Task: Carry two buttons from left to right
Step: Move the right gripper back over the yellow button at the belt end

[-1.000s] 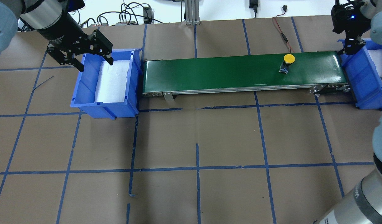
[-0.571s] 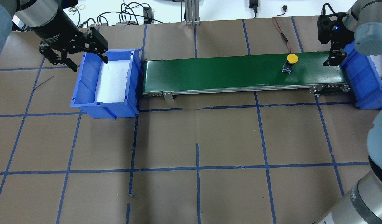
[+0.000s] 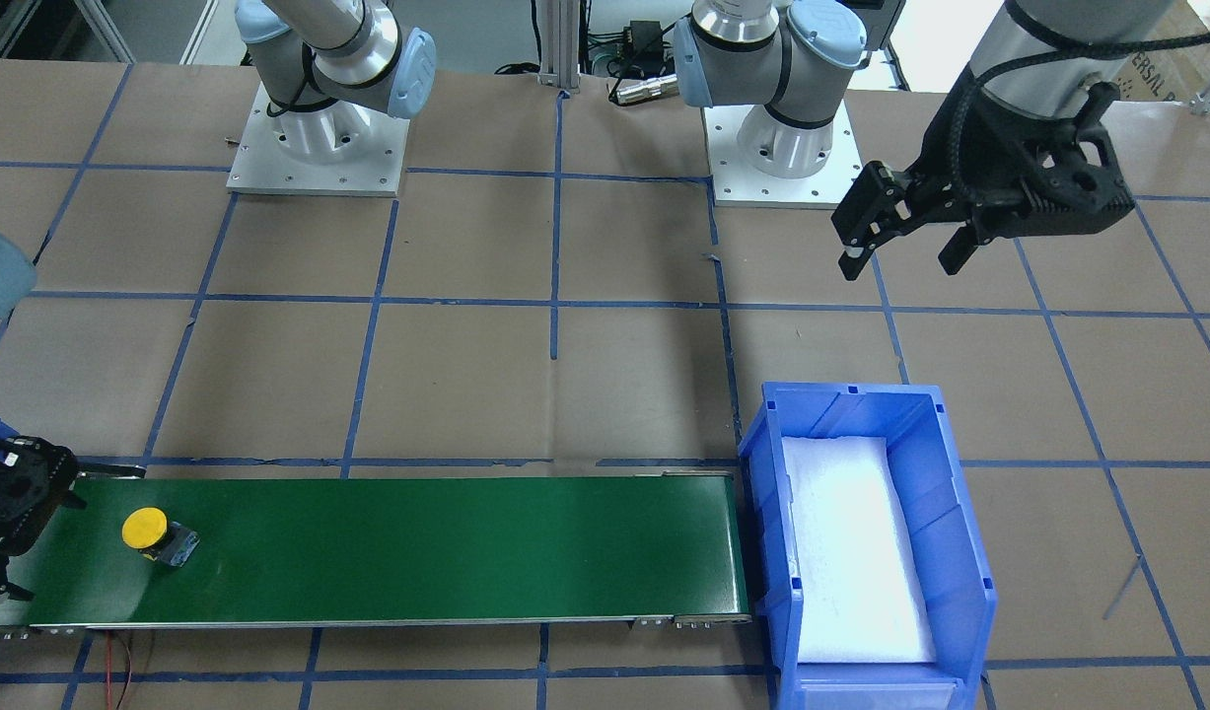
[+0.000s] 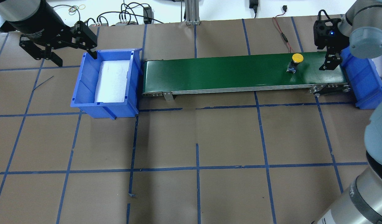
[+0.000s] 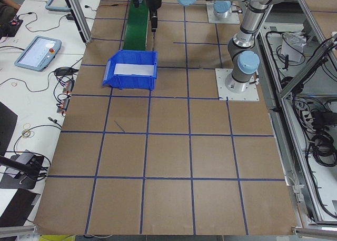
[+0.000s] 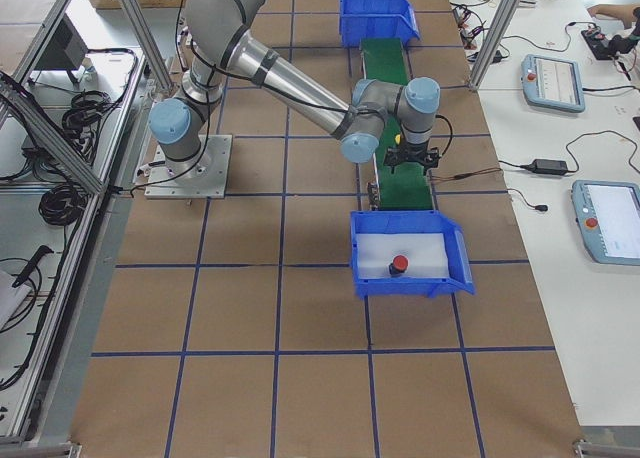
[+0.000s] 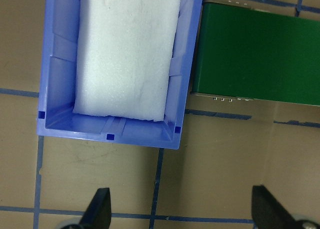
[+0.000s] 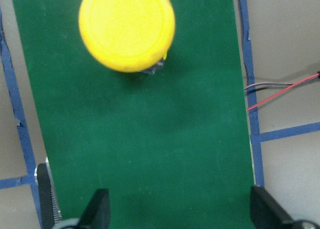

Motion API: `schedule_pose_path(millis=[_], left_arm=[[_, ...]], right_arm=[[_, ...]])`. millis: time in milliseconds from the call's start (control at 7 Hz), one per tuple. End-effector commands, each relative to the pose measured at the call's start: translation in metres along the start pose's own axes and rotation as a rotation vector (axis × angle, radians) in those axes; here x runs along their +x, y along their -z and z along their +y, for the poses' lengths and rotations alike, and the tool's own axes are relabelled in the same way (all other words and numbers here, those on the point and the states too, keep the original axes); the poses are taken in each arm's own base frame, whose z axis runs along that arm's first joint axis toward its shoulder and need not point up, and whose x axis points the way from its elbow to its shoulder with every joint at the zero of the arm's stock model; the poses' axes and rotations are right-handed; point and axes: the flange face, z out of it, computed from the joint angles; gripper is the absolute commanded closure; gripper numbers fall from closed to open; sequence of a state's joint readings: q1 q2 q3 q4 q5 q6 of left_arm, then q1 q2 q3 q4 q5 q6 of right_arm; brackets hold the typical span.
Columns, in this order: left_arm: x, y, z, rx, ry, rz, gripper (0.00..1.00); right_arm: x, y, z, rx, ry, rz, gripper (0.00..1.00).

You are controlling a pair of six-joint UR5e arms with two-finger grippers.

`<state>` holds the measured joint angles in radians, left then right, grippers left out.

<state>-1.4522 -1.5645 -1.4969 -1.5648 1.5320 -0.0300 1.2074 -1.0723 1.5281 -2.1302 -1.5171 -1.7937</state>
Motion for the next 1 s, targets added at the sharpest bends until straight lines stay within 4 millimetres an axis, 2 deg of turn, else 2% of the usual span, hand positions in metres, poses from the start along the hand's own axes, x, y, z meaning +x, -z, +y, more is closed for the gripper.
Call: schedule_pose_path(millis=[0, 143, 286, 429, 571, 857], left_arm=[[-0.008, -0.003, 0.007, -0.003, 0.003, -0.059, 0.0], [-0.008, 0.003, 0.0, 0.07, 0.003, -0.059, 0.0], [-0.008, 0.002, -0.007, 0.155, -0.007, -0.057, 0.0], [-0.005, 0.004, -0.006, 0.153, -0.017, -0.055, 0.0], [-0.003, -0.002, -0.004, 0.14, -0.033, -0.06, 0.0], [-0.005, -0.007, -0.008, 0.144, -0.015, -0.059, 0.0]], right_arm=[[-0.006, -0.003, -0.025, 0.005, 0.014, -0.016, 0.0], [-0.009, -0.006, -0.038, 0.006, -0.011, -0.023, 0.0], [-0.01, -0.007, -0.039, 0.009, -0.012, -0.029, 0.0], [-0.016, -0.016, -0.04, 0.011, -0.008, -0.048, 0.0], [-0.019, -0.02, -0.04, 0.011, -0.007, -0.056, 0.0], [-0.019, -0.019, -0.04, 0.009, -0.007, -0.055, 0.0]])
